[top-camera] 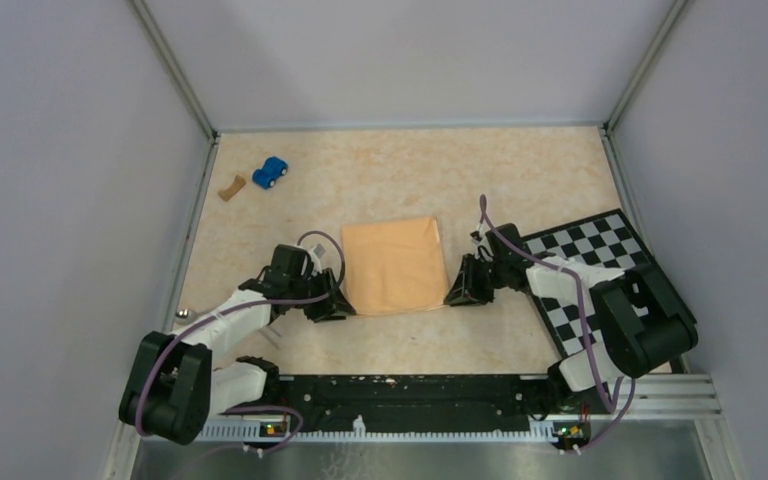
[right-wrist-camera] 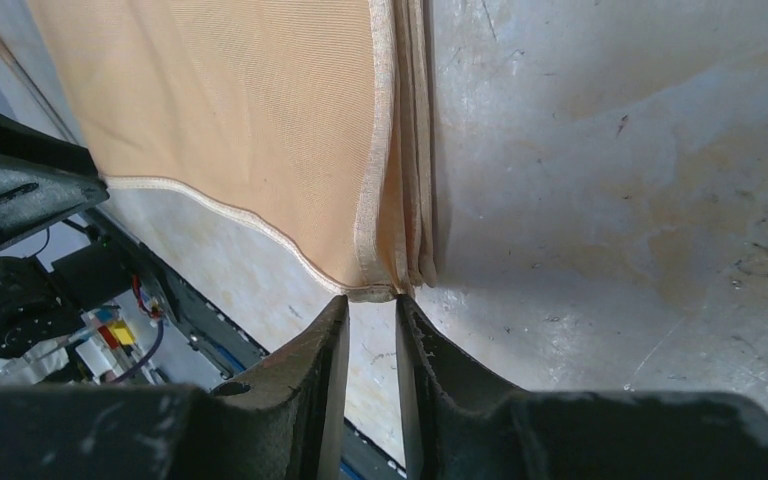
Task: Fold the napkin into a case and place the utensils inside
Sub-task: Smooth out the square-folded napkin at the center of the board.
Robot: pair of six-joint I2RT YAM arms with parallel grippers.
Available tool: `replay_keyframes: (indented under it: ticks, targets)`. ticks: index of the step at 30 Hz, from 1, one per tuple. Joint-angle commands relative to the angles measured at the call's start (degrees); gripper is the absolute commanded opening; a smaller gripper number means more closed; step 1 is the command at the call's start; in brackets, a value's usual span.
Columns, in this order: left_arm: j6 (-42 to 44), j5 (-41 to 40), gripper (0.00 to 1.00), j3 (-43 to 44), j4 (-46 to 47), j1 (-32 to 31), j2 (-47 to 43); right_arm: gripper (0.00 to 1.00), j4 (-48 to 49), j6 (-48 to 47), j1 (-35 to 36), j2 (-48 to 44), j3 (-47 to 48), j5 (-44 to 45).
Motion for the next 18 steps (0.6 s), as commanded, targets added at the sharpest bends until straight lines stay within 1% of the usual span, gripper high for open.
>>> replay_keyframes:
  ticks: [1,3,5,7,9,12,15,18]
  targets:
    - [0.05,0.64,0.40,-0.54,3.22,0.05,0.27,0.23,2.74,0.94,0.65,0.56,0.14,-0.74]
    - [0.00,0.86,0.40,-0.69,3.60,0.05,0.75,0.23,2.00,0.75,0.74,0.79,0.35,-0.61]
    - [0.12,0.97,0.42,-0.71,3.60,0.05,0.94,0.29,0.21,-0.32,0.74,0.68,0.37,0.06]
    - [0.33,1.15,0.43,-0.94,3.71,0.05,0.84,0.32,-0.02,-0.78,0.74,-0.11,-0.33,0.58]
    - [0.40,1.09,0.43,-1.29,3.88,0.05,0.75,0.32,0.22,-0.99,0.71,0.05,-0.55,1.17]
    - [0.34,0.81,0.41,-1.46,3.99,0.05,0.75,0.32,2.63,0.47,0.73,1.13,-0.95,0.07]
    - [0.36,0.64,0.39,-1.50,4.15,0.05,0.59,0.31,2.58,0.57,0.91,1.41,-0.77,-0.36]
    - [0.45,0.89,0.38,-1.50,4.28,0.05,0.55,0.35,0.99,0.18,0.90,-0.45,-0.69,0.67]
